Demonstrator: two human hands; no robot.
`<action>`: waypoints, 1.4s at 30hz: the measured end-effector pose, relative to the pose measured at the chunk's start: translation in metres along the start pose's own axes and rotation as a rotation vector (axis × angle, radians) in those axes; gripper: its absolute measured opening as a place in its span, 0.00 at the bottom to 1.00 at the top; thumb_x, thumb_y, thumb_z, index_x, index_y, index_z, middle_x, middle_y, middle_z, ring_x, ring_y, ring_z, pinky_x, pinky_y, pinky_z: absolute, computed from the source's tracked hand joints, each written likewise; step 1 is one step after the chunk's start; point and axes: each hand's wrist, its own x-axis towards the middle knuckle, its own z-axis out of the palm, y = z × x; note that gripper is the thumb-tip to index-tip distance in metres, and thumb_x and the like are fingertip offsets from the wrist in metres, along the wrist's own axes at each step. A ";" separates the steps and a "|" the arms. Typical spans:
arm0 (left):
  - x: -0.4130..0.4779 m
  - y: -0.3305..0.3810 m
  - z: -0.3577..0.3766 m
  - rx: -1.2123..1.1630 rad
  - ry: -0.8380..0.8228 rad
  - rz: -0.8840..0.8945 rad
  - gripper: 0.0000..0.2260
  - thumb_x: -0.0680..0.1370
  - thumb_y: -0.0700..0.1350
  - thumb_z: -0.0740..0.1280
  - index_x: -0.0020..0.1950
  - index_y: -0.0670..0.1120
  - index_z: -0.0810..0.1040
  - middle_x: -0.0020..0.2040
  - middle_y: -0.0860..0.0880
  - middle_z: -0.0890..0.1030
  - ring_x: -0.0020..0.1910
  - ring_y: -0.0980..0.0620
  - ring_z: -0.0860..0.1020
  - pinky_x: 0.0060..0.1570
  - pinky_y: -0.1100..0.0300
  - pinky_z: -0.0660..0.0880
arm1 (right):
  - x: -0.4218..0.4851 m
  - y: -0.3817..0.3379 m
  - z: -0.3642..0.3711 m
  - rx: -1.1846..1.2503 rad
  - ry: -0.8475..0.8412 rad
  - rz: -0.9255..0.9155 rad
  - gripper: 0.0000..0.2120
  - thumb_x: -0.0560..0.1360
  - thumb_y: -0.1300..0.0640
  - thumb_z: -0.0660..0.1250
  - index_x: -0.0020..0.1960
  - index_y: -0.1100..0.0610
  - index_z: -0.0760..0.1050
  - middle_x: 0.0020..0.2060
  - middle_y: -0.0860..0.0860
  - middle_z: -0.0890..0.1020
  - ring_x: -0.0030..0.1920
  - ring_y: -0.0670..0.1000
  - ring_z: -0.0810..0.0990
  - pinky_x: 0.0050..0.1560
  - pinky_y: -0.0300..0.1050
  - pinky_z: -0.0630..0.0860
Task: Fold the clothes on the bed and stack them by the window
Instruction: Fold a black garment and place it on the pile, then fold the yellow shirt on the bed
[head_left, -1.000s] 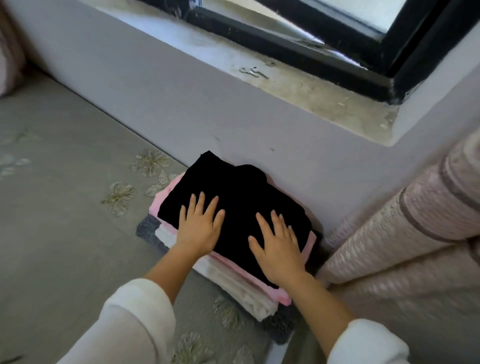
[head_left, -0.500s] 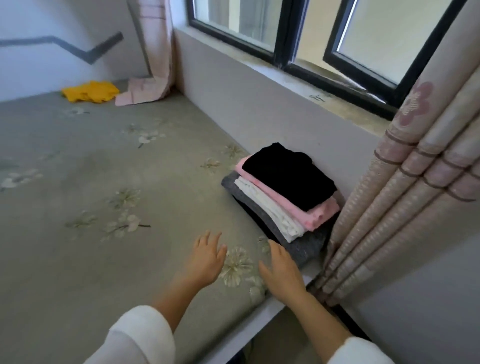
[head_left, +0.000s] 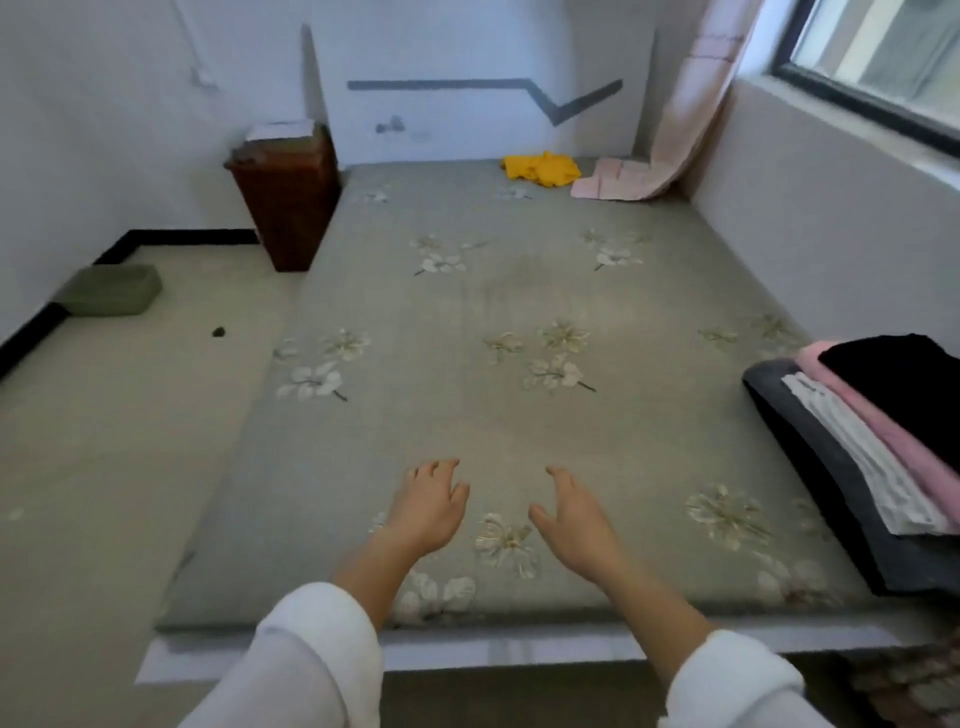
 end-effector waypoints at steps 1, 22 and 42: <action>-0.006 -0.025 -0.013 -0.011 0.022 -0.026 0.22 0.82 0.52 0.52 0.76 0.47 0.60 0.74 0.45 0.64 0.72 0.44 0.60 0.69 0.51 0.60 | 0.005 -0.024 0.016 -0.019 -0.017 -0.027 0.30 0.78 0.49 0.62 0.75 0.56 0.57 0.73 0.54 0.64 0.71 0.54 0.65 0.69 0.48 0.64; -0.036 -0.471 -0.281 0.055 0.261 -0.257 0.20 0.82 0.51 0.53 0.74 0.48 0.62 0.71 0.44 0.66 0.69 0.43 0.63 0.65 0.49 0.65 | 0.110 -0.462 0.298 -0.152 -0.227 -0.319 0.30 0.79 0.50 0.61 0.76 0.56 0.55 0.73 0.55 0.64 0.72 0.55 0.64 0.68 0.49 0.63; 0.280 -0.561 -0.461 0.164 0.144 0.077 0.21 0.82 0.51 0.51 0.75 0.49 0.61 0.73 0.46 0.64 0.71 0.46 0.60 0.65 0.49 0.64 | 0.381 -0.600 0.295 -0.013 0.050 -0.022 0.29 0.78 0.51 0.61 0.76 0.57 0.56 0.72 0.56 0.65 0.71 0.56 0.64 0.68 0.49 0.63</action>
